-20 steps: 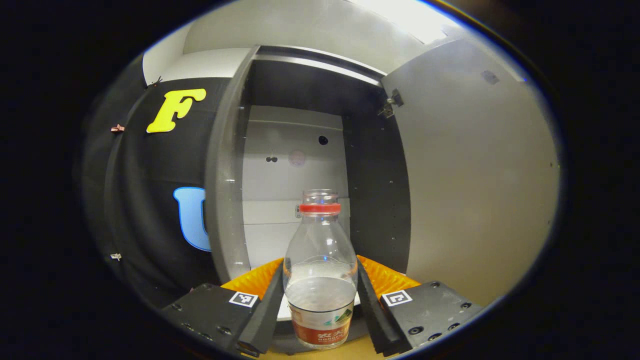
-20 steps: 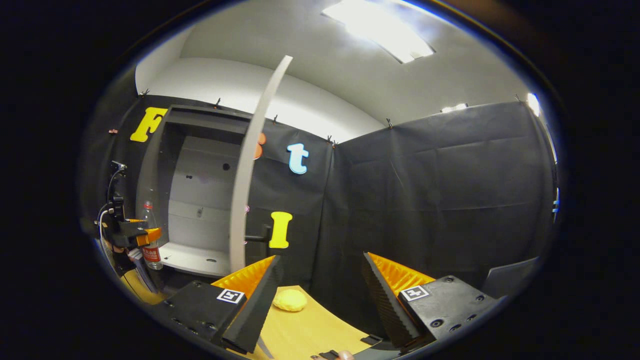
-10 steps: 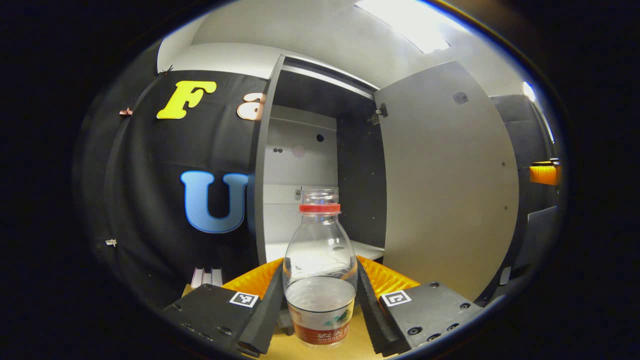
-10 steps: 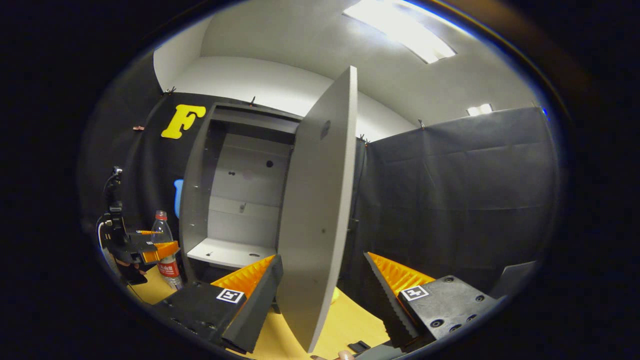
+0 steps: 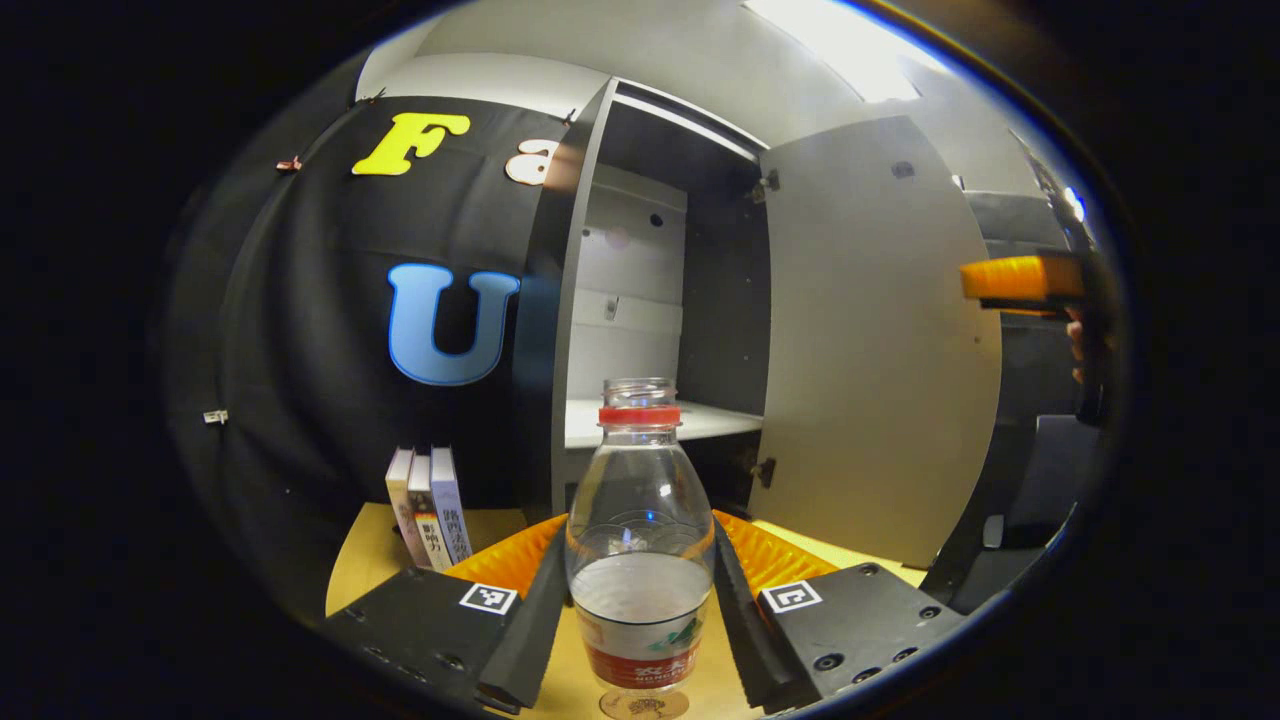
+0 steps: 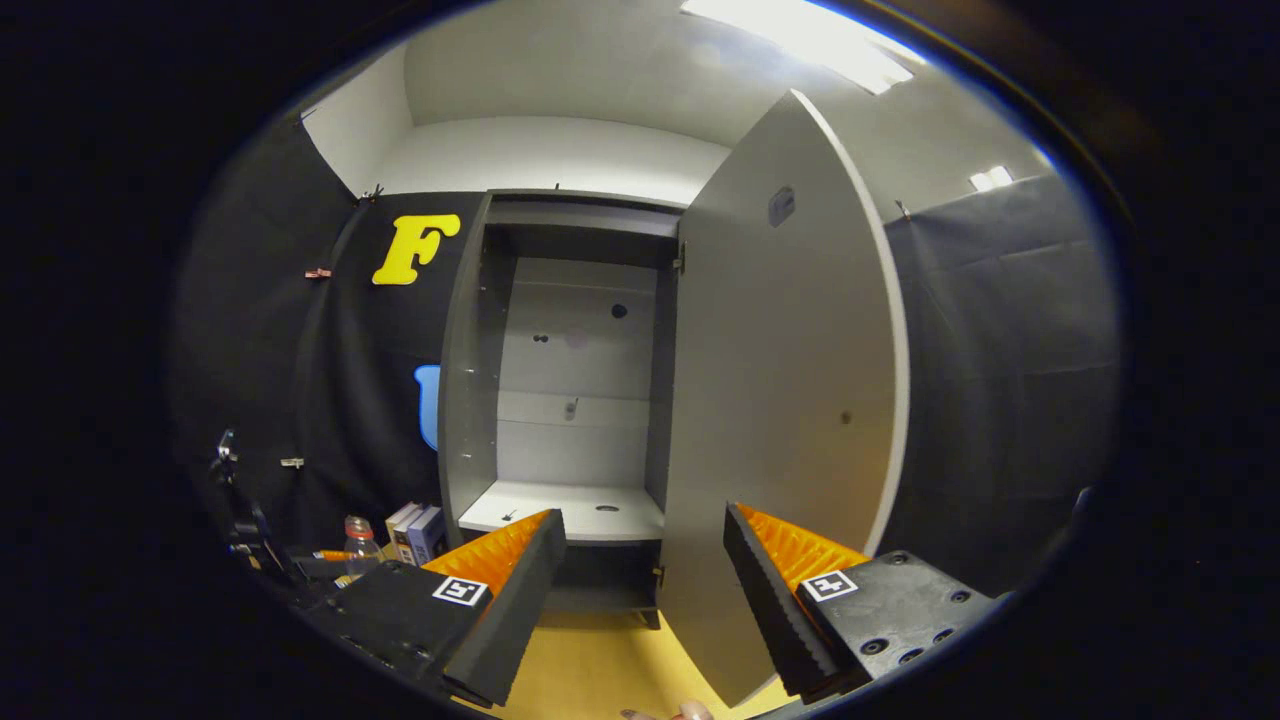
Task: Open the cabinet door with the right hand, grasp the bottle in the cabinet with the left hand and place it on the coaster, then close the cabinet door with the right hand.
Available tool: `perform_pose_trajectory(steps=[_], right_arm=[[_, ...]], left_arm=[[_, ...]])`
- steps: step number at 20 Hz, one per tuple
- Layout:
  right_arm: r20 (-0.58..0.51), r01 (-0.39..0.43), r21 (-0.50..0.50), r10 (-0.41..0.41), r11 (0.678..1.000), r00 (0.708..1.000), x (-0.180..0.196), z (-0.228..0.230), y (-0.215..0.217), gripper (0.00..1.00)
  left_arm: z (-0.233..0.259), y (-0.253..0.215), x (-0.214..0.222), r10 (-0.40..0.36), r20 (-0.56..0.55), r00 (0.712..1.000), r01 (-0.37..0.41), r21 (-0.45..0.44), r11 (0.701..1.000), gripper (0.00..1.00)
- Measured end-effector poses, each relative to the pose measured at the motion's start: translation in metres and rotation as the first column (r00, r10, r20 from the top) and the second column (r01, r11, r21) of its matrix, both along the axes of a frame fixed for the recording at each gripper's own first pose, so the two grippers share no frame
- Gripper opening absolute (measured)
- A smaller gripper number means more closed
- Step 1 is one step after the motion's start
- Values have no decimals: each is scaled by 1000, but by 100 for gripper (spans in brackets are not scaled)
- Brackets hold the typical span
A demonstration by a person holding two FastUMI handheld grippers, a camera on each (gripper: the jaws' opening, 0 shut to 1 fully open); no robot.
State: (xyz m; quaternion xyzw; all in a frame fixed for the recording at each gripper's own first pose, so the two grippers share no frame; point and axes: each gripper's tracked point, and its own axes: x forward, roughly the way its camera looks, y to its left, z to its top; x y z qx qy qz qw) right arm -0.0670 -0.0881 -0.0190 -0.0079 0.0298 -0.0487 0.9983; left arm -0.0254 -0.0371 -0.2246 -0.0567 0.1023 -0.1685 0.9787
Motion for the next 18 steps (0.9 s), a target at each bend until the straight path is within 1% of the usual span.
perform_pose_trajectory(steps=[3, 5, 7, 10, 12, 14, 15, 16, 18], right_arm=[[-32, -56, 46, 57, 997, 998, 29, -29, 23, 97], [-78, -91, 81, 97, 993, 992, 42, -59, 33, 97], [-122, -110, 100, 122, 989, 985, 48, -87, 37, 98], [-147, -147, 130, 166, 981, 975, 49, -111, 48, 98], [-182, -168, 140, 192, 976, 964, 48, -132, 55, 98], [-226, -177, 145, 207, 973, 952, 41, -154, 57, 98], [-236, -181, 151, 213, 972, 948, 38, -158, 59, 98], [-242, -185, 159, 220, 970, 945, 37, -161, 61, 98], [-254, -188, 172, 228, 967, 940, 37, -165, 62, 98]], left_arm=[[-45, -13, -17, -39, -23, 999, 38, -34, 999, 74], [-74, -16, -24, -29, -15, 999, 29, -16, 999, 74], [-103, -18, -27, -20, 1, 1000, 20, 10, 1000, 74], [-140, -23, -31, -22, 8, 1000, 22, 23, 999, 74], [-150, -24, -31, -6, 41, 999, 5, 15, 1000, 74], [-158, -25, -30, 3, 65, 998, -5, 28, 1000, 75], [-162, -25, -30, 5, 68, 998, -8, 37, 999, 75], [-159, -26, -29, 9, 90, 996, -12, 33, 999, 75], [-162, -27, -31, 10, 95, 995, -12, 23, 1000, 75]])
